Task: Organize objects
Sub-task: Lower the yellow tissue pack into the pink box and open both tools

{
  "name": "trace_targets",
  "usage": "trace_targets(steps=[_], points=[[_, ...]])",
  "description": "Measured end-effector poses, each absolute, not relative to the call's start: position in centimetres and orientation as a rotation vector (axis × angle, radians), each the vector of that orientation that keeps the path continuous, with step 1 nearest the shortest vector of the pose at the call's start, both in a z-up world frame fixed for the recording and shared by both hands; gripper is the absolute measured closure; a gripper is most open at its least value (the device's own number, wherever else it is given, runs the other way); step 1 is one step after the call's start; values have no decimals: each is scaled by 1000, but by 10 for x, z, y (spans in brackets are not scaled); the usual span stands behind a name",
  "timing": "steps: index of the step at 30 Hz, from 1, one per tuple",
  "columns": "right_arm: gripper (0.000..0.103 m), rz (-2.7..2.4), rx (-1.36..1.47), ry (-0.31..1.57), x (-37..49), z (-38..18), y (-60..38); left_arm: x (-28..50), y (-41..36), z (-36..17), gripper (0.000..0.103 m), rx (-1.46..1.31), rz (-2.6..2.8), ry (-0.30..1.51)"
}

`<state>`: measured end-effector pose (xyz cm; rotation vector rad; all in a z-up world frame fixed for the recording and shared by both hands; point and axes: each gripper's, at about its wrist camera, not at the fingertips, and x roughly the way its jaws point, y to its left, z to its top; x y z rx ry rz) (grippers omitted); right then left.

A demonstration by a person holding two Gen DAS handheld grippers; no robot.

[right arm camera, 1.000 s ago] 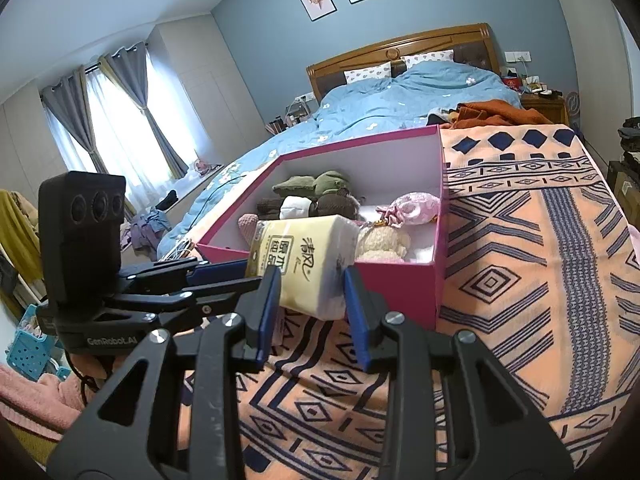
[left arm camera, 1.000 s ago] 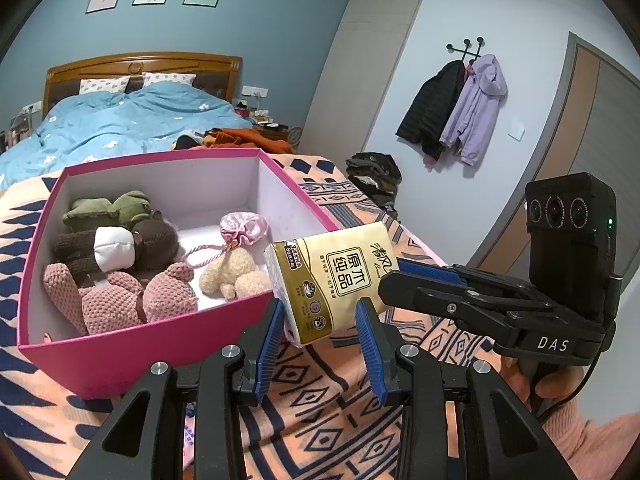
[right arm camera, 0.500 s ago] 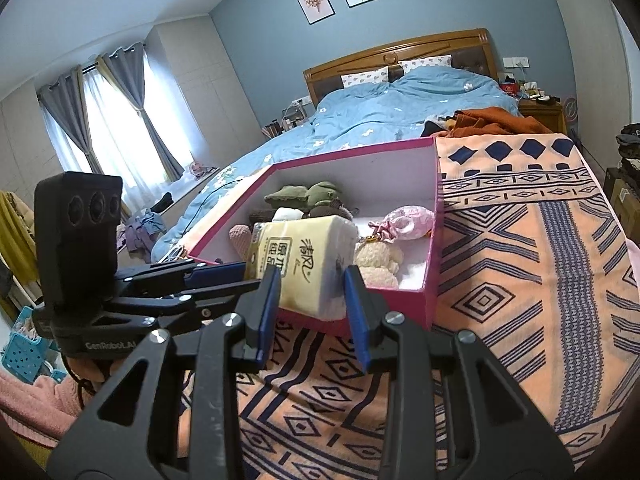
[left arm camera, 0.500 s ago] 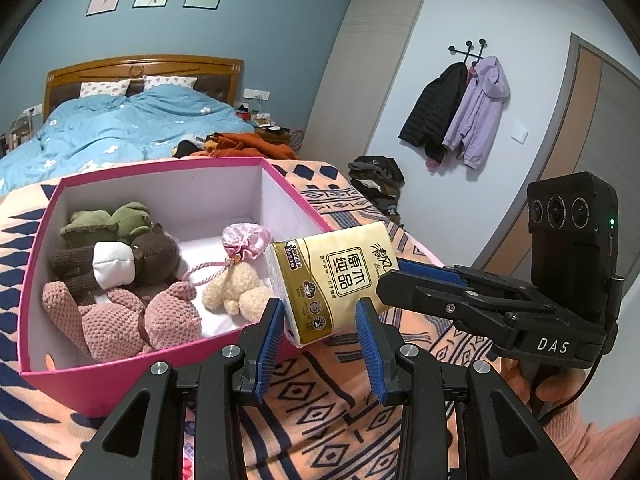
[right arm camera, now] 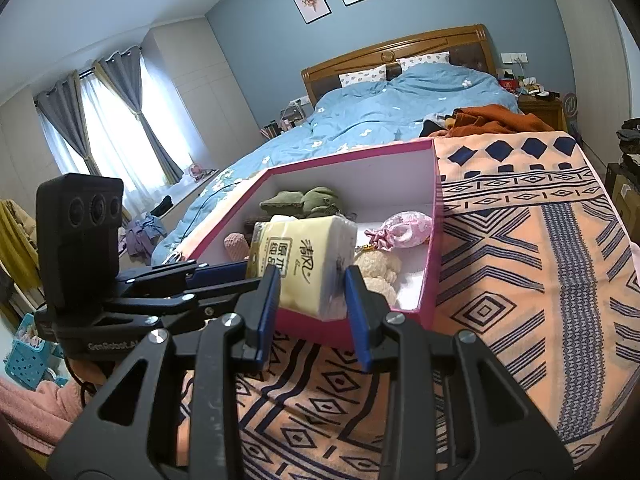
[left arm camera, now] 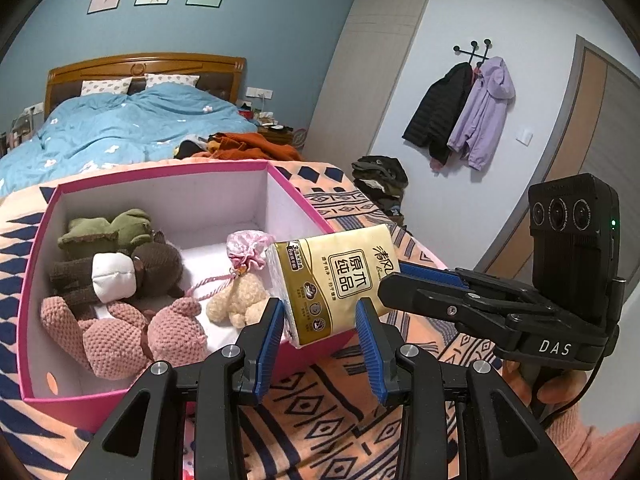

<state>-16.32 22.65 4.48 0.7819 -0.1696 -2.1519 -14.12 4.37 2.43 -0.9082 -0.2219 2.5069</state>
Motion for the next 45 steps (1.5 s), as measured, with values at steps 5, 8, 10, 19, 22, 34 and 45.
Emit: trace_targets(steps=[5,8,10,19,22,34,45], points=[[67,-2139,805,-188,-171,43,226,-147,43,25,66,-914,2516,-219],[67,-2134,814,-191,-174,42,225,-150,43,24,66,-919,2524,-219],[67,-2135,818,-191,-176,41,224,-152,43,24,66,-922,2526,-221],[67,-2134,843,-184,-185,38,221,-159,42,21,66,-939,2531,-225],[67,-2134,851,-183,-187,37,220,-161,42,20,66,-947,2530,-228],[67,-2138,889,-180,-200,28,217,-169,44,14,66,-975,2528,-234],[67,-2141,916,-181,-206,24,214,-179,43,9,66,-1011,2522,-247]])
